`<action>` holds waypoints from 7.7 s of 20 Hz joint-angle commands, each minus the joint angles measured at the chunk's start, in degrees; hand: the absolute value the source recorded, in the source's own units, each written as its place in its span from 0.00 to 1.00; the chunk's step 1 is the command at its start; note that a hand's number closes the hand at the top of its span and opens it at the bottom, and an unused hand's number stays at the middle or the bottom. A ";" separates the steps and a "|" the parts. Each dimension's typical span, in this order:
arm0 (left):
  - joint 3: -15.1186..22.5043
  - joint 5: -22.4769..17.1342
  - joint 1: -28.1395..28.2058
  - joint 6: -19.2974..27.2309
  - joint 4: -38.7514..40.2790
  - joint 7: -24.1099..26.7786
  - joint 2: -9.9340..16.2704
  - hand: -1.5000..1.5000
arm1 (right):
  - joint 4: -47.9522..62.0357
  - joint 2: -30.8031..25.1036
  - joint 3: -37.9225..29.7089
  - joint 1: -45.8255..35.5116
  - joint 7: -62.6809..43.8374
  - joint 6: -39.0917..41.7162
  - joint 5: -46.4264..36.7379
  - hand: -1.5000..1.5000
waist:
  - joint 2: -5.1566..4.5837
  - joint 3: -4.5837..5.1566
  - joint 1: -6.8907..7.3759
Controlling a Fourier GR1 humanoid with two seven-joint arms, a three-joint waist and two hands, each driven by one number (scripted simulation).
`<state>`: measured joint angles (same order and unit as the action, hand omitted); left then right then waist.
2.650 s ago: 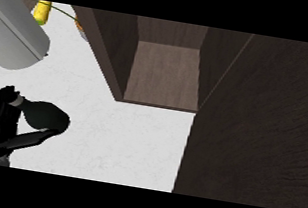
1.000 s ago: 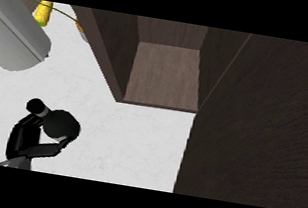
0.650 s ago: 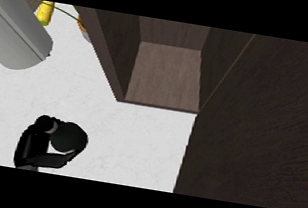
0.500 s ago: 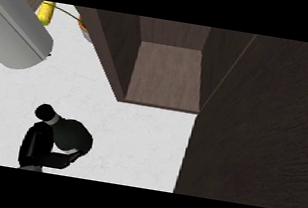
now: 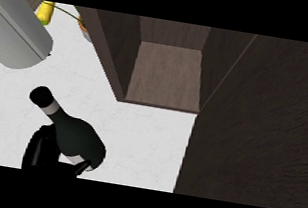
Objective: Pick up the wine, place it into the cabinet and close the cabinet
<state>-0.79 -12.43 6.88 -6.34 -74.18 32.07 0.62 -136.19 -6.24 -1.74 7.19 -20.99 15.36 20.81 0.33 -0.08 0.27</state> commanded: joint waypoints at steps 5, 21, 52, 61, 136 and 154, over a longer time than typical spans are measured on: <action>9.87 0.75 5.81 10.22 -22.82 -14.01 -0.61 1.00 | -4.51 0.51 -0.65 1.14 -0.38 -0.51 1.16 0.00 | -0.18 0.05 -0.28; 22.08 0.66 -11.63 29.94 -22.53 -27.25 -0.62 1.00 | -3.76 0.51 -4.87 5.39 2.98 3.59 2.85 0.00 | -0.26 0.07 -0.69; 26.43 -17.98 -41.00 40.08 28.32 -0.50 -0.62 1.00 | -5.59 -1.75 -10.55 -0.63 -3.42 1.60 7.77 0.00 | -0.43 0.12 -1.47; 22.51 -25.56 -56.73 35.83 42.60 -1.29 -0.62 1.00 | -0.01 -1.80 -12.12 -0.78 1.33 5.03 7.82 0.00 | -0.67 0.11 -2.18; 26.82 -31.41 -75.15 41.04 74.17 4.53 1.85 0.00 | 2.58 -1.60 -9.68 -5.99 1.93 6.16 8.49 0.00 | -3.10 0.17 -7.39; 26.47 -30.63 -72.08 41.94 73.54 6.09 3.31 0.00 | 4.18 -2.54 -10.98 -5.33 3.01 8.25 10.18 0.00 | -2.94 0.22 -6.85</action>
<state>26.24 -42.77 -67.21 36.25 -0.72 35.11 3.23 -131.71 -8.21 -11.73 1.17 -18.13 22.93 29.54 -2.73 0.07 -6.78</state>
